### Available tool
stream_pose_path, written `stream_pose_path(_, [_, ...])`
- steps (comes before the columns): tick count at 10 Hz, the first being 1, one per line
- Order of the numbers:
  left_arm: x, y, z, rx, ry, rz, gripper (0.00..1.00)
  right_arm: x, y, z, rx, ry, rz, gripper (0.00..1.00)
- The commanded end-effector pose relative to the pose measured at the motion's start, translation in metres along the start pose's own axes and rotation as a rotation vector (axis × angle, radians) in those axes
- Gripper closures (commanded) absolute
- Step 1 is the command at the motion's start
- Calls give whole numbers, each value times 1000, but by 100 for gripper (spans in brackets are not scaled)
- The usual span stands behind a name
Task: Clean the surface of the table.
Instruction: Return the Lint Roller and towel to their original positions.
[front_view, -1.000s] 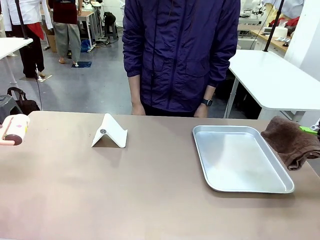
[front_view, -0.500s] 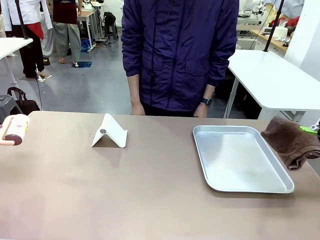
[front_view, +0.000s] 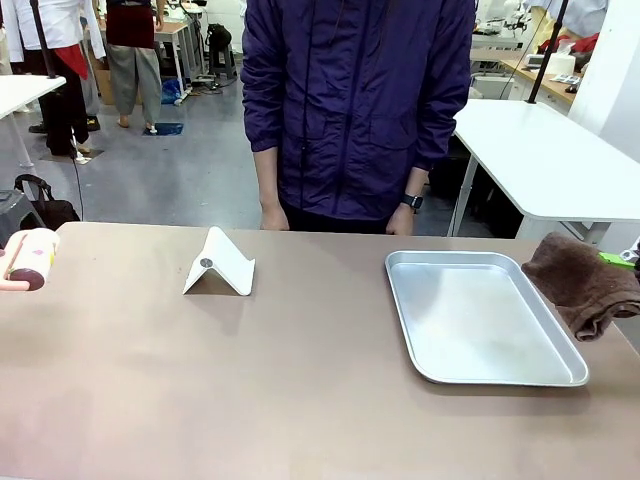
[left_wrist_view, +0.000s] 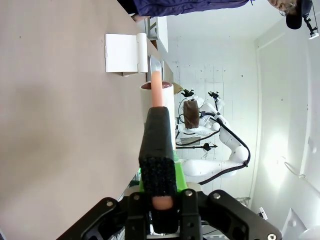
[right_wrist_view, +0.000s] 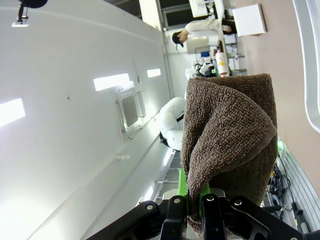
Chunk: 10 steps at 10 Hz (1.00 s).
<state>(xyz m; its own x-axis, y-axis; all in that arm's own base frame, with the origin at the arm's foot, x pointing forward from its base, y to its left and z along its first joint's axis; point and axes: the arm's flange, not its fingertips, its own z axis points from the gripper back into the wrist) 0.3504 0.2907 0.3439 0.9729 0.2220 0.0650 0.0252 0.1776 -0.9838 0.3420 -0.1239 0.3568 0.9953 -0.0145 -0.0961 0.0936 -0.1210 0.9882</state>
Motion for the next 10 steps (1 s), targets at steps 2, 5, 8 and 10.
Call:
stream_pose_path(2, [1, -17, -3, -17, -25, -27, 78, 4, 5, -7, -20, 7, 4, 91])
stream_pose_path(5, [27, -115, -39, 63, 27, -195, 78, 53, 49, -88, -104, 23, 67, 91])
stream_pose_path(8, [36, -208, -120, 243, 103, -296, 78, 95, 60, -211, -243, -21, 81, 91])
stream_pose_path(10, [37, -247, -190, 396, 86, -289, 78, 105, 39, -283, -352, -32, 84, 91])
